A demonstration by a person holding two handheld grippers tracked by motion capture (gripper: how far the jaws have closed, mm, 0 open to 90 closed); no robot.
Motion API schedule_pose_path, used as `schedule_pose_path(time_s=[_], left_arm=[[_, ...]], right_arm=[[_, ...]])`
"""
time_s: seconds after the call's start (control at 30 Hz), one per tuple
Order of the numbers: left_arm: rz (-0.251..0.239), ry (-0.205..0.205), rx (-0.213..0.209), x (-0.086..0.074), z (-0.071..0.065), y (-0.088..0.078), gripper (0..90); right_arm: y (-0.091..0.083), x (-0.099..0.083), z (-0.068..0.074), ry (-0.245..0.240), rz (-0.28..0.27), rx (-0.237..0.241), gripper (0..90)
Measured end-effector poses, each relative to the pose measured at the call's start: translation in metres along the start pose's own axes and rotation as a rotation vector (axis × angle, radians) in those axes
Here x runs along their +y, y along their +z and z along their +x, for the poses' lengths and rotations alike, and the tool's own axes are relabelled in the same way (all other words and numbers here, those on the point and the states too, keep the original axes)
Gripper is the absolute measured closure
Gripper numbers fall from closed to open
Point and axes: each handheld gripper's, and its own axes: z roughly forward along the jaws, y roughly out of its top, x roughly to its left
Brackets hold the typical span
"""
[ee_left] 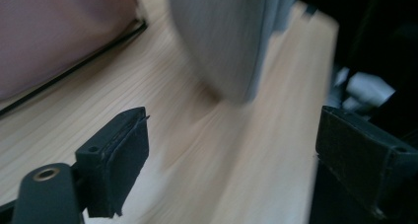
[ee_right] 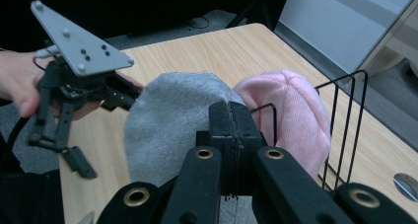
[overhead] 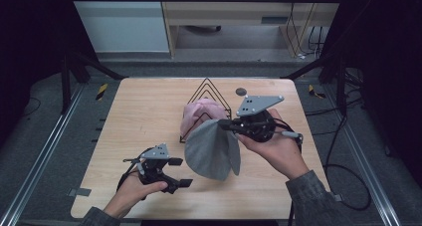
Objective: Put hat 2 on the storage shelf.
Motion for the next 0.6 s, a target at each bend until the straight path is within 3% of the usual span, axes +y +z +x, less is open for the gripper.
schedule_pose_path(time_s=[0.17,0.23,0.5,0.6], left_arm=[[0.008,0.016,0.024,0.009,-0.007,0.006,19.5],[0.027,0.02,0.072,0.01,-0.007,0.011,28.4],[0.024,0.053,0.122,0.019,-0.004,0.01,70.5],[0.02,0.068,0.153,0.026,-0.002,0.005,81.3]], right_arm=[[0.006,0.009,0.002,-0.012,-0.005,0.001,90.0],[0.009,0.012,0.003,-0.019,-0.004,0.003,90.0],[0.013,0.008,0.001,-0.015,0.013,0.0,90.0],[0.013,0.004,-0.002,-0.009,0.017,-0.007,90.0]])
